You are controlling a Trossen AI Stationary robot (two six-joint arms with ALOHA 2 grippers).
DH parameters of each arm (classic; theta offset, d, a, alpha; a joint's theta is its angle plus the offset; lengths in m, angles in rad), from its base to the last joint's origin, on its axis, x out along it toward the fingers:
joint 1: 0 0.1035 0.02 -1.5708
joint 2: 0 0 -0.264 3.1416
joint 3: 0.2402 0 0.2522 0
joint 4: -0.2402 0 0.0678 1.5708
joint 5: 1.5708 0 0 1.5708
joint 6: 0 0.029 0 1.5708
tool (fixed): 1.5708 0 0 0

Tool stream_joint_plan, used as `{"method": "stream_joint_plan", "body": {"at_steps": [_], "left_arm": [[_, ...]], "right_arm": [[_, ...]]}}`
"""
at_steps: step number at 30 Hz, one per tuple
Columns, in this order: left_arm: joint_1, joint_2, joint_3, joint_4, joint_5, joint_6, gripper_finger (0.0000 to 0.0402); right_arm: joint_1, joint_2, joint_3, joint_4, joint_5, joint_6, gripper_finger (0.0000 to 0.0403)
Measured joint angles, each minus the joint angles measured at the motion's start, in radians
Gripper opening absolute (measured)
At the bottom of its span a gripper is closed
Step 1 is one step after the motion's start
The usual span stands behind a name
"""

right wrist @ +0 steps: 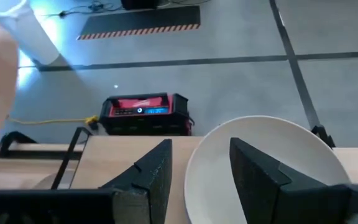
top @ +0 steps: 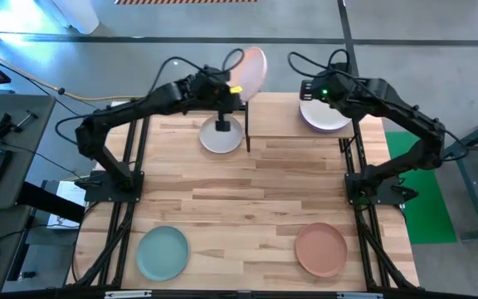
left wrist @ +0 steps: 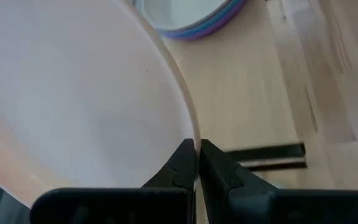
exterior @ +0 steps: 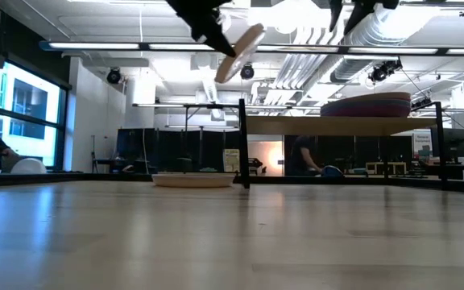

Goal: Place and stack plates onto a shelf
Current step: Put the peach plate on the shelf

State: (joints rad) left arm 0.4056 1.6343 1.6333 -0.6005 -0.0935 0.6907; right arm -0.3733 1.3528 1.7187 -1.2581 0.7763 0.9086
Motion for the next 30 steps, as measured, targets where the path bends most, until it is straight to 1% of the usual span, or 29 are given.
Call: {"method": "stream_joint_plan", "body": {"at_steps": [7, 9, 12, 16, 19, 24, 27, 30], "left_arm": [[-0.062, 0.084, 0.0, 0.091, -0.004, 0.156, 0.0001], [-0.074, 0.106, 0.0, 0.097, -0.007, 0.214, 0.0001], [-0.09, 0.142, 0.001, 0.098, -0.028, 0.29, 0.0001], [-0.105, 0.183, 0.001, 0.099, -0.054, 0.36, 0.0001], [-0.113, 0.209, 0.001, 0.099, -0.066, 0.392, 0.0001], [-0.127, 0.226, 0.0, 0.104, -0.077, 0.421, 0.0001], [-0.133, 0.225, 0.0, 0.108, -0.08, 0.421, 0.0001], [-0.141, 0.225, 0.0, 0.11, -0.129, 0.436, 0.0001]], "right_arm": [[0.0, -0.02, 0.0, -0.061, -0.032, -0.008, 0.0142], [0.0, -0.019, 0.0, -0.076, -0.052, -0.008, 0.0142], [0.001, -0.018, 0.0, -0.096, -0.054, -0.002, 0.0142], [0.001, -0.018, 0.0, -0.115, -0.061, 0.008, 0.0142], [0.001, -0.018, 0.0, -0.116, -0.082, 0.008, 0.0142], [0.001, -0.018, 0.0, -0.119, -0.086, 0.008, 0.0142], [0.001, -0.018, 0.0, -0.115, -0.124, 0.008, 0.0142], [0.001, -0.018, 0.0, -0.082, -0.169, 0.031, 0.0142]]}}
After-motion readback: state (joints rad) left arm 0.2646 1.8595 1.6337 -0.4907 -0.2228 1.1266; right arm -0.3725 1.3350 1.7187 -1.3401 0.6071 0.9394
